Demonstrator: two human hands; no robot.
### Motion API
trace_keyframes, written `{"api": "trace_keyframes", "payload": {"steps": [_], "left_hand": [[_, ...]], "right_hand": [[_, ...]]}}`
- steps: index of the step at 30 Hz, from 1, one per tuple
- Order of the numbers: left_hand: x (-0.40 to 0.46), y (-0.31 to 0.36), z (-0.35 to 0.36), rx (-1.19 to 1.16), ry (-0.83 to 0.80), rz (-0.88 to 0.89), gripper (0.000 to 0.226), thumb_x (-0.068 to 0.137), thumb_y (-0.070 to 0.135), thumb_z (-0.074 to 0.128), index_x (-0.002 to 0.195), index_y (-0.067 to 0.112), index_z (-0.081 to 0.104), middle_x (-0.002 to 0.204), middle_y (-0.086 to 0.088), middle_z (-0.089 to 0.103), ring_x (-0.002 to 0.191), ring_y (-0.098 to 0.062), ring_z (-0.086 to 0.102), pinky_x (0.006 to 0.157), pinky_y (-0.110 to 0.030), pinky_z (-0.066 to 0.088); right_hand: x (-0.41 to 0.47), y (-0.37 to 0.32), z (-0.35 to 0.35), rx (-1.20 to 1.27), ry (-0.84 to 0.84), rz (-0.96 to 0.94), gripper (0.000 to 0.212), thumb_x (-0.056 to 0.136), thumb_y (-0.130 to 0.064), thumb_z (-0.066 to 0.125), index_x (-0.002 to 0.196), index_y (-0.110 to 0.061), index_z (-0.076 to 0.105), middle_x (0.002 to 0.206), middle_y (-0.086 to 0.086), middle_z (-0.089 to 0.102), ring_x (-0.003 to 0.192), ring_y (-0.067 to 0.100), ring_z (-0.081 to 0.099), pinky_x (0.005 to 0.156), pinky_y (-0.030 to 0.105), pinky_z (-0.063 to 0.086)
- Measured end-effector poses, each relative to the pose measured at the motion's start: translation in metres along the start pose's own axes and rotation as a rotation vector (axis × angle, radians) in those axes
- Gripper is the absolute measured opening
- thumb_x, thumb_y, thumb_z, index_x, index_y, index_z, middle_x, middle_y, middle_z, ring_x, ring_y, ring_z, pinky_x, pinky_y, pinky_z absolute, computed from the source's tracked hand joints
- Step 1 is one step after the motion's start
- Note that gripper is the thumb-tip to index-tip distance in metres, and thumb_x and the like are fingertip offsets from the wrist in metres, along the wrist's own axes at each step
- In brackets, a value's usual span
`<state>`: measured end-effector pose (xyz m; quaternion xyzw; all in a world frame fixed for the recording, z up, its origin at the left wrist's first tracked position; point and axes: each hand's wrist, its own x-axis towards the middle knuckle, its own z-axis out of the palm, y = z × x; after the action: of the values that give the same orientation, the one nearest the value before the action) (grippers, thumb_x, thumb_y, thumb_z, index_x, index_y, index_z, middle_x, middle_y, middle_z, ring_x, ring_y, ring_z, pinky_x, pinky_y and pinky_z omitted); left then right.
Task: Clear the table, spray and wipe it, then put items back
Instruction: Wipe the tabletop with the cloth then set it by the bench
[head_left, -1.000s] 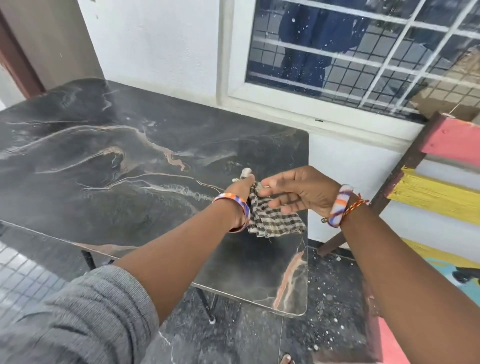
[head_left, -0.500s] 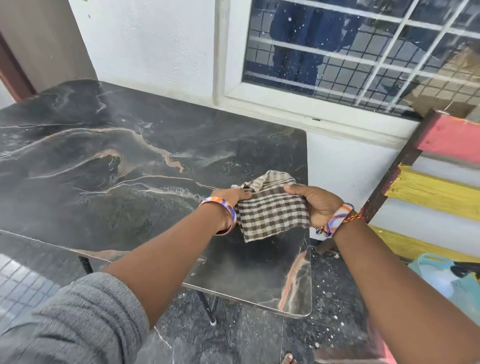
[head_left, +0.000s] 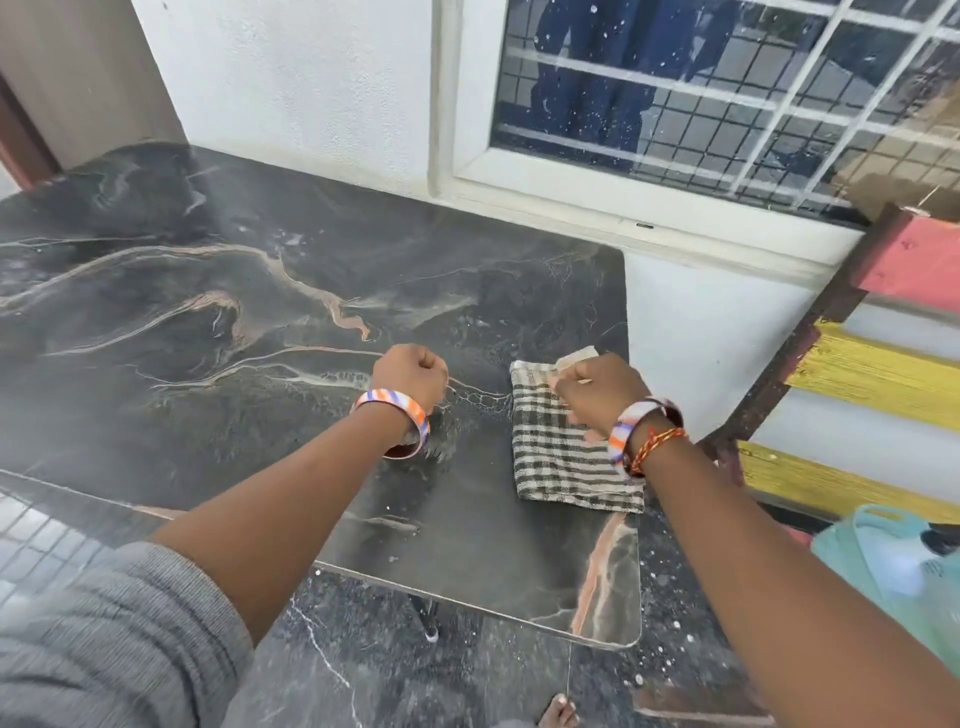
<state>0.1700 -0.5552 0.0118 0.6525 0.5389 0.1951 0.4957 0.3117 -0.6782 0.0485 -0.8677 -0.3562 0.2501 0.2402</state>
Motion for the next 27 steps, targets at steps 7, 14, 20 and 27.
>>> {"api": "trace_keyframes", "payload": {"steps": [7,14,20,27], "left_hand": [[0.025,0.001,-0.009,0.431,0.129,0.192,0.028,0.088,0.003,0.043,0.103,0.003,0.067,0.111,-0.015,0.068,0.105,-0.034,0.061,0.091,-0.032,0.047],[0.078,-0.012,-0.027,0.74,0.257,0.189,0.032,0.091,0.014,0.046,0.12,0.008,0.059,0.119,-0.021,0.061,0.108,-0.04,0.057,0.089,-0.041,0.047],[0.117,-0.021,-0.04,0.727,0.295,0.182,0.027,0.089,0.011,0.045,0.108,0.005,0.063,0.114,-0.022,0.063,0.106,-0.041,0.056,0.087,-0.043,0.046],[0.157,-0.009,-0.041,0.695,0.339,0.283,0.025,0.087,0.007,0.045,0.102,0.002,0.065,0.113,-0.019,0.064,0.107,-0.038,0.055,0.088,-0.042,0.045]], "right_hand": [[0.02,0.032,0.077,-0.513,0.056,0.019,0.07,0.094,-0.059,0.018,0.151,-0.022,0.002,0.16,0.004,-0.006,0.146,0.032,-0.009,0.114,0.054,-0.006],[0.101,0.021,0.062,-0.51,0.098,0.076,0.058,0.095,-0.056,0.014,0.149,-0.037,0.002,0.159,-0.002,-0.012,0.143,0.036,-0.018,0.11,0.065,-0.011],[0.163,-0.024,0.074,-0.511,0.03,-0.157,0.05,0.098,-0.05,0.013,0.147,-0.043,0.007,0.159,-0.008,-0.005,0.146,0.027,-0.01,0.114,0.054,-0.01],[0.135,-0.049,0.094,-0.594,-0.176,-0.737,0.046,0.098,-0.043,0.021,0.144,-0.048,0.02,0.158,-0.015,0.009,0.146,0.018,0.007,0.114,0.044,0.003]]}}
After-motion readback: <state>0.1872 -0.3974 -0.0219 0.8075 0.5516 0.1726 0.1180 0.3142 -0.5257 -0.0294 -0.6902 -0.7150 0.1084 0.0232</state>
